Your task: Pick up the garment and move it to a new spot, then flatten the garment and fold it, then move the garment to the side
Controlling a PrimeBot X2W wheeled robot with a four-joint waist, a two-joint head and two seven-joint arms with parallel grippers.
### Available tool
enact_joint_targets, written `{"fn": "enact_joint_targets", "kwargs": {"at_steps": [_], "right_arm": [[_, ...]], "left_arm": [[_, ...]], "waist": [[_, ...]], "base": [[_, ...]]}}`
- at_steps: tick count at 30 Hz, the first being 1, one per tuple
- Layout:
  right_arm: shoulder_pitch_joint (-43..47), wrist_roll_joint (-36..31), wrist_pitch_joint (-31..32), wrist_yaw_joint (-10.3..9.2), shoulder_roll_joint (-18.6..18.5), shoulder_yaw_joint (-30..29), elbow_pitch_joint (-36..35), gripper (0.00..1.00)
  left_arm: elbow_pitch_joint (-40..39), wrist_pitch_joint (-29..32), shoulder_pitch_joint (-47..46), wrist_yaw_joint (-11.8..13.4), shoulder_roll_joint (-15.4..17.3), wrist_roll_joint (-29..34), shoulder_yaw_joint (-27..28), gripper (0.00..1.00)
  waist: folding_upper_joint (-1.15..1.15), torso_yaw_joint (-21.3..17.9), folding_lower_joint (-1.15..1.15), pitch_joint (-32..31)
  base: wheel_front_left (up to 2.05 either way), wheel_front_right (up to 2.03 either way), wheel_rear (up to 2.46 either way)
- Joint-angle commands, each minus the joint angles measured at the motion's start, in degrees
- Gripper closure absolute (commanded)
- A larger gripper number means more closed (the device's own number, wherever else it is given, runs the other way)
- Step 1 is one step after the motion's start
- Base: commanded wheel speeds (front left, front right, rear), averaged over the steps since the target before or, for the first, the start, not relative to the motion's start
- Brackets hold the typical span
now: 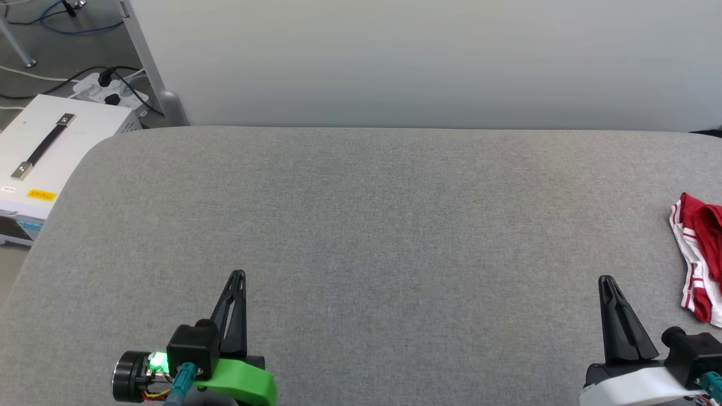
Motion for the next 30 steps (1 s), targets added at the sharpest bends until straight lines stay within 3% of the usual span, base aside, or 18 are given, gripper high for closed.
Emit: {"fn": "enact_joint_targets", "kwargs": {"at_steps": [1,30], "right_arm": [[-0.1,-0.1,0.1,0.0,0.0,0.0,0.0,1.0],[-1.8,-2.4,3.7,-0.01,0.3,0.5,0.2,1.0]], "left_arm": [[0.0,0.1,0.0,0.0,0.0,0.0,0.0,1.0],[-1.2,3.6,-0.6,0.0,-0.4,0.5,1.3,1.0]], "waist": [[0.0,0.0,0.0,0.0],[0.0,-0.4,0.0,0.0]], "base": [[0.0,0.0,0.0],[0.0,0.0,0.0]]}}
